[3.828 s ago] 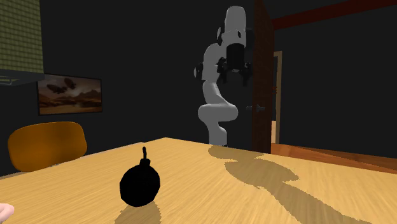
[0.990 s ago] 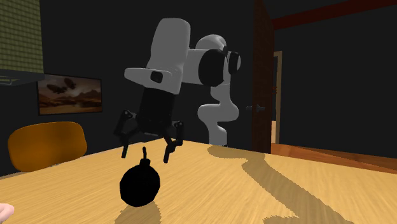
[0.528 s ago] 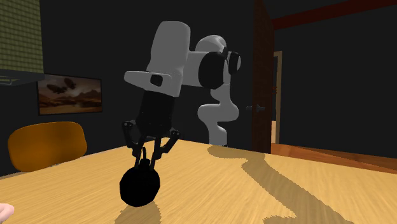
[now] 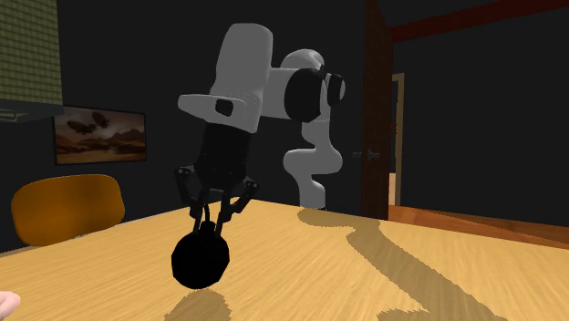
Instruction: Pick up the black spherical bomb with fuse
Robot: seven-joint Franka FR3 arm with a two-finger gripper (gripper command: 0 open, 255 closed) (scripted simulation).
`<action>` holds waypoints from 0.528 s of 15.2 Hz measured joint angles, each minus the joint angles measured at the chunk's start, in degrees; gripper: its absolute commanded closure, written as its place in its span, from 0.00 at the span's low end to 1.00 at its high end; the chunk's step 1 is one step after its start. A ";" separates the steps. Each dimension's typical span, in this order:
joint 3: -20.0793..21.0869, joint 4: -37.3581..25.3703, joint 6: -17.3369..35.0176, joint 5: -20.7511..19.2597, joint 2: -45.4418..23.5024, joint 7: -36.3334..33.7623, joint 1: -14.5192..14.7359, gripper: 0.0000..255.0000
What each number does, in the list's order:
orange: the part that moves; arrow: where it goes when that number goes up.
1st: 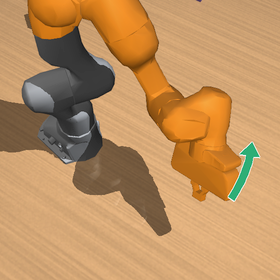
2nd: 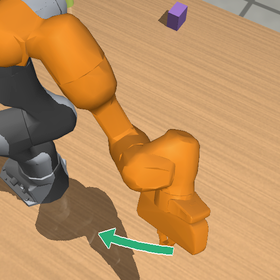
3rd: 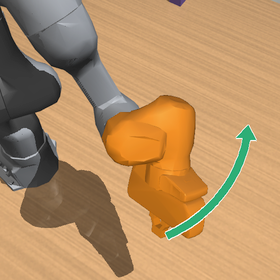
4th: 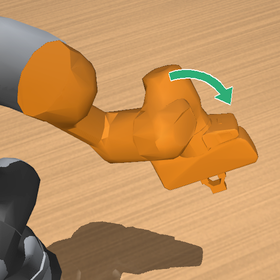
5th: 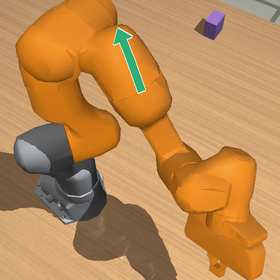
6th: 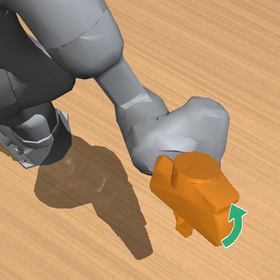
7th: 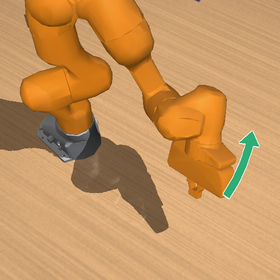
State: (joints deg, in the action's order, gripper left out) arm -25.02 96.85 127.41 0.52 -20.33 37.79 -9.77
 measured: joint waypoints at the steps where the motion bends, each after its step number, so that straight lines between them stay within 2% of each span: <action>1: -0.06 -0.41 -0.66 -0.09 0.27 0.04 0.02 1.00; 8: -0.31 -3.94 -5.37 -0.56 1.56 0.14 0.13 1.00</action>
State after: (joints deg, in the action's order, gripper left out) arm -25.33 92.90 122.04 -0.04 -18.78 37.93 -9.64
